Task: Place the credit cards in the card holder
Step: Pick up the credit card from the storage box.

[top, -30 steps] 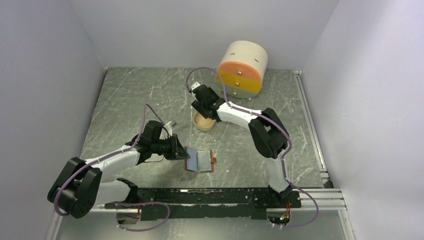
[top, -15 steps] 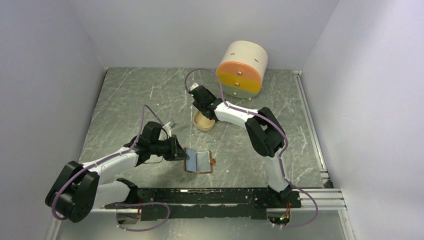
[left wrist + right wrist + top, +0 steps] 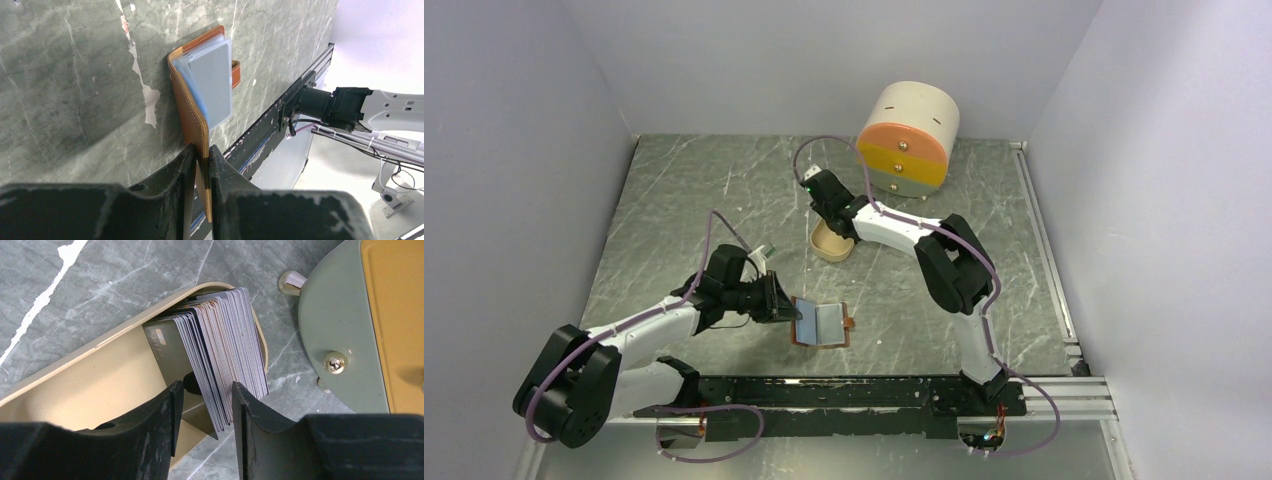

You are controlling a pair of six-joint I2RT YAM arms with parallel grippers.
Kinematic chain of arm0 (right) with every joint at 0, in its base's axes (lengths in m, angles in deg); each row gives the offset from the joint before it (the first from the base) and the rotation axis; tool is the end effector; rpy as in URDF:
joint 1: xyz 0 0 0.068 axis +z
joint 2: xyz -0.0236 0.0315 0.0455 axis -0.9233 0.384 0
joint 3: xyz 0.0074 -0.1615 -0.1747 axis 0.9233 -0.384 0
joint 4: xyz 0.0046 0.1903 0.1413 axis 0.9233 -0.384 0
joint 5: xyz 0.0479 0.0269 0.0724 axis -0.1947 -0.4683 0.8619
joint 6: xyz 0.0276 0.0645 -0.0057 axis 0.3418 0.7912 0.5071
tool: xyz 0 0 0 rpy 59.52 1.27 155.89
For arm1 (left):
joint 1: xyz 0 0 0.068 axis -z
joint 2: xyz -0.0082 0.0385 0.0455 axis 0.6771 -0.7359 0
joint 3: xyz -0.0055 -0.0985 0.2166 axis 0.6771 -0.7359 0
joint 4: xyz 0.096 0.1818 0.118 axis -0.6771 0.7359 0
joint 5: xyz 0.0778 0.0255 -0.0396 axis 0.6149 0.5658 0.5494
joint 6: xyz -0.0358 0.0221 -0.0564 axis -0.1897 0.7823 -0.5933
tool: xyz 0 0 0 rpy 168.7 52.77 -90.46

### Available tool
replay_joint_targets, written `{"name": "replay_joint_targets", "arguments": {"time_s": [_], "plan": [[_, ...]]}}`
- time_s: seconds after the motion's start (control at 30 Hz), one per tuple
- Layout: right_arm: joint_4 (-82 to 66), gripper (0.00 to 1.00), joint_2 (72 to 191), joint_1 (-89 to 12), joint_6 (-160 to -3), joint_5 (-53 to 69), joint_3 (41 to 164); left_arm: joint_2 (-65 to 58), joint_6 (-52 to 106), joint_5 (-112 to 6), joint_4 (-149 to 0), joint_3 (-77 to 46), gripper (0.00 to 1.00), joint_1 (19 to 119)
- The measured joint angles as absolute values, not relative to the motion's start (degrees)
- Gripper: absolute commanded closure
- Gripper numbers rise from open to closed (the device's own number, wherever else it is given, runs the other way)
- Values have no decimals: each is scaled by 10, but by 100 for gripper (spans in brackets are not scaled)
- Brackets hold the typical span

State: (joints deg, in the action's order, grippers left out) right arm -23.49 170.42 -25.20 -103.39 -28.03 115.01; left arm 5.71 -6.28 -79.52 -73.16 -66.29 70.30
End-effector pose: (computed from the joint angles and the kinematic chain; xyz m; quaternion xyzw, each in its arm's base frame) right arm 0.3407 0.2717 0.1511 -0.3584 0.8365 -0.1452 0.3883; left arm 0.1735 -0.1281 0.1268 -0.0154 0.8863 -0.4419 0.1377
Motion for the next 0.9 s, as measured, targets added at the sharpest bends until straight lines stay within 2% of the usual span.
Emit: {"name": "replay_joint_targets", "arguments": {"time_s": [0.6,0.9], "plan": [[-246,65,1697,-252,-1027,-279,1154,58,-63,-795,-733,-663,80,703],[-260,72,1697,-253,-1019,-270,1170,58,-63,-795,-733,-664,80,703]]}}
